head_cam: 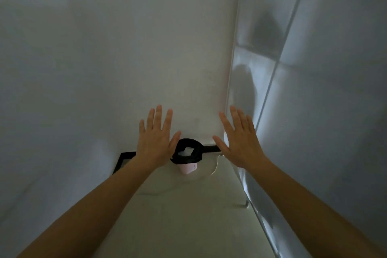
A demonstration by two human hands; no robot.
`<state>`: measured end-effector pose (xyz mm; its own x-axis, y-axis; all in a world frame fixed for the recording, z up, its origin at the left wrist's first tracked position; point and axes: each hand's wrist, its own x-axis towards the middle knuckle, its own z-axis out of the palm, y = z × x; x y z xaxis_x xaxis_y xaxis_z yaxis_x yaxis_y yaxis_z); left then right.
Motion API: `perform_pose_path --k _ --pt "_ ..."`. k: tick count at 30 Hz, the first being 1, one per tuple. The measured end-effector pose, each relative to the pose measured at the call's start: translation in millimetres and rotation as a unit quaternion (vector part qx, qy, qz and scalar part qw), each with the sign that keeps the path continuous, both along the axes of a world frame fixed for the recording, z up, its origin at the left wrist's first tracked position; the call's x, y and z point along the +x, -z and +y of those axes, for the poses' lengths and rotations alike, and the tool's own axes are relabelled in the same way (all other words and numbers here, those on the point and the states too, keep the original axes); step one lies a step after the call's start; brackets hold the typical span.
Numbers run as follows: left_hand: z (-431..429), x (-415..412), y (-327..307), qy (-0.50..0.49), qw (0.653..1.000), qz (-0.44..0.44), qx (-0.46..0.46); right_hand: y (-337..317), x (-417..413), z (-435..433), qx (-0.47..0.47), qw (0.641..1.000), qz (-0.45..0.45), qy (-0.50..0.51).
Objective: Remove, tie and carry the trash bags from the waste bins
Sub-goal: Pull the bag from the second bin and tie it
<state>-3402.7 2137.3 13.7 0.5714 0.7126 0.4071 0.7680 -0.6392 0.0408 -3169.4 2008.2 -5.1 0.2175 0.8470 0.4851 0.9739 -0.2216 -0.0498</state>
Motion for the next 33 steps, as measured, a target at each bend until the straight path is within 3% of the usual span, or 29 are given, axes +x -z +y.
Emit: perform_pose_path --k 7,13,21,33 --pt "181.1 132.9 0.0 -0.015 1.0 0.023 -0.011 10.3 135.6 184.1 -0.024 1.0 0.014 -0.005" --pt "300.6 188.2 -4.1 -0.019 0.999 0.025 -0.019 3.5 203.3 326.9 -0.049 0.998 0.039 0.004" --pt "467.1 231.4 51.3 -0.028 0.998 0.039 -0.047 53.0 260.2 479.1 -0.082 0.996 0.033 -0.008" --pt "742.0 314.1 148.8 -0.008 0.986 0.052 -0.161 139.8 329.3 728.9 -0.2 0.976 0.079 0.018"
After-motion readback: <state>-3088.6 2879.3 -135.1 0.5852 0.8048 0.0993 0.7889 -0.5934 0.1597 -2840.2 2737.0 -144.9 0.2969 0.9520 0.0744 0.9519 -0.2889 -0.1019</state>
